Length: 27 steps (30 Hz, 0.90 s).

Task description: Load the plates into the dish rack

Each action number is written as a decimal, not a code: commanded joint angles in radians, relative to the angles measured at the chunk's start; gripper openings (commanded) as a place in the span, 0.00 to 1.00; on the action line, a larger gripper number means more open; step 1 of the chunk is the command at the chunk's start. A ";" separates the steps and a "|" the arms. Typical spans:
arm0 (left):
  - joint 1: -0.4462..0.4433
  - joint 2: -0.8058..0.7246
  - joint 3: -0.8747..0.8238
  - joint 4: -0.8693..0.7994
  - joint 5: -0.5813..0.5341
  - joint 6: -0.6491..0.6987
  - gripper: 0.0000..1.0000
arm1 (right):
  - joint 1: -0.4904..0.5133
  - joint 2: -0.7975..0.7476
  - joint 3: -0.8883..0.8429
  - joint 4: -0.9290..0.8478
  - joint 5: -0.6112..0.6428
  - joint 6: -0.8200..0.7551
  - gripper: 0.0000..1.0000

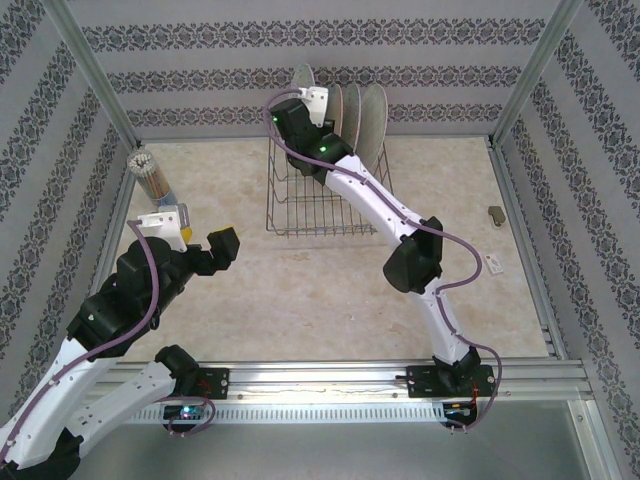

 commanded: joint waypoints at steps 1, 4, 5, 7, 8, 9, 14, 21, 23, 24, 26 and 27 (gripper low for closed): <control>0.016 -0.008 0.003 -0.012 -0.008 0.017 1.00 | 0.014 0.014 0.046 0.026 0.053 0.028 0.00; 0.016 -0.014 0.004 -0.012 0.000 0.016 1.00 | 0.016 0.030 0.066 0.017 0.069 0.029 0.00; 0.016 -0.017 0.005 -0.013 0.001 0.017 1.00 | 0.017 0.035 0.071 0.014 0.071 0.031 0.00; 0.016 -0.022 0.007 -0.018 0.002 0.017 1.00 | 0.020 0.048 0.081 0.014 0.080 0.031 0.00; 0.016 -0.023 0.010 -0.020 0.002 0.018 1.00 | 0.019 0.054 0.088 0.012 0.083 0.032 0.00; 0.016 -0.025 0.013 -0.023 0.001 0.020 1.00 | 0.021 0.062 0.097 0.009 0.088 0.032 0.00; 0.016 -0.025 0.029 -0.041 -0.001 0.039 1.00 | 0.027 0.093 0.126 -0.001 0.116 0.042 0.00; 0.016 -0.028 0.030 -0.046 0.002 0.048 1.00 | 0.041 0.135 0.164 0.003 0.146 0.035 0.00; 0.016 -0.030 0.029 -0.048 0.003 0.050 1.00 | 0.045 0.155 0.187 0.003 0.154 0.029 0.00; 0.015 -0.031 0.028 -0.049 0.004 0.053 1.00 | 0.047 0.164 0.197 0.003 0.162 0.025 0.00; 0.016 -0.035 0.028 -0.051 0.004 0.057 1.00 | 0.050 0.181 0.213 0.001 0.171 0.022 0.00; 0.015 -0.037 0.028 -0.052 0.004 0.058 1.00 | 0.052 0.184 0.216 0.003 0.176 0.021 0.00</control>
